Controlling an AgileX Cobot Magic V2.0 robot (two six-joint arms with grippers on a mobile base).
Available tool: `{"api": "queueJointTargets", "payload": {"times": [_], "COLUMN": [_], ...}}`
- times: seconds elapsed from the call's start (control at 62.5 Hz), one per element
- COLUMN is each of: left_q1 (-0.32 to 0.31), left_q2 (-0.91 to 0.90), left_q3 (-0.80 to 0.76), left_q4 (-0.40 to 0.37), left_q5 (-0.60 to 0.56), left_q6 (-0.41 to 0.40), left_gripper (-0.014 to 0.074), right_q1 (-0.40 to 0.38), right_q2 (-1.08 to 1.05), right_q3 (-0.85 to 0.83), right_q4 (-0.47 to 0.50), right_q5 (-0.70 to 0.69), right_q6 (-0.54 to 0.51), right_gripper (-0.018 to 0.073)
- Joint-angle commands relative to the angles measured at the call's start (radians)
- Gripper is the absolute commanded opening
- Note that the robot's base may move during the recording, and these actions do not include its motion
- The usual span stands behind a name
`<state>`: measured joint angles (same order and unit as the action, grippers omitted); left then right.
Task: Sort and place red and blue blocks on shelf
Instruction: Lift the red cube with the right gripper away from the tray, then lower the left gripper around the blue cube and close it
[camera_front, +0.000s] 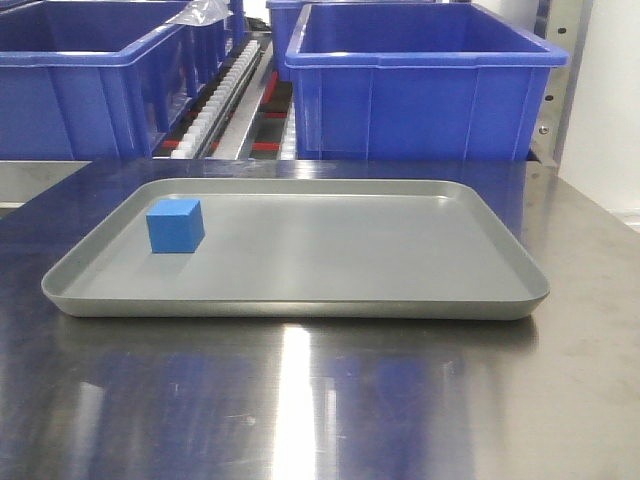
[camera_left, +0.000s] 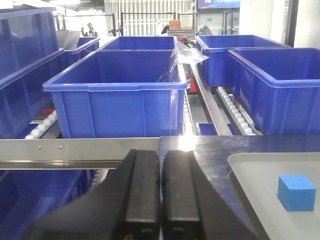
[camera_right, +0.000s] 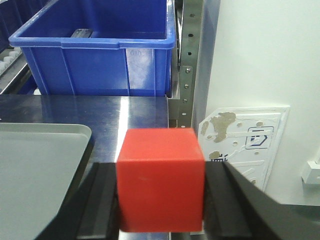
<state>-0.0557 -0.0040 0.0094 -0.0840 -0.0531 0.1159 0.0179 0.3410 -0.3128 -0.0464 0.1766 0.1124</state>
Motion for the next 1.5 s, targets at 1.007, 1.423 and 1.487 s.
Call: {"api": "queueJointTargets", "payload": {"times": [1.007,1.423,1.487], "left_q1": [-0.121,-0.346,-0.362], "left_q2": [0.955,1.427,1.481], "left_q3": [-0.591,-1.050,-1.127], "left_q4": [-0.026,0.001,0.003], "left_q5": [0.410,0.639,0.712], "left_q6": [-0.187,-0.192,-0.210], "left_gripper": [0.0125,0.0174,0.0250], "right_q1": [-0.005,-0.005,-0.005], "right_q2": [0.005,0.005,0.005], "right_q3": [-0.029,-0.029,-0.029], "right_q4": [-0.014,-0.014,-0.014], "right_q5": [-0.084,-0.084,-0.084], "right_q6": [0.002,0.002,0.002], "right_gripper": [0.0051,0.0051,0.0051]}}
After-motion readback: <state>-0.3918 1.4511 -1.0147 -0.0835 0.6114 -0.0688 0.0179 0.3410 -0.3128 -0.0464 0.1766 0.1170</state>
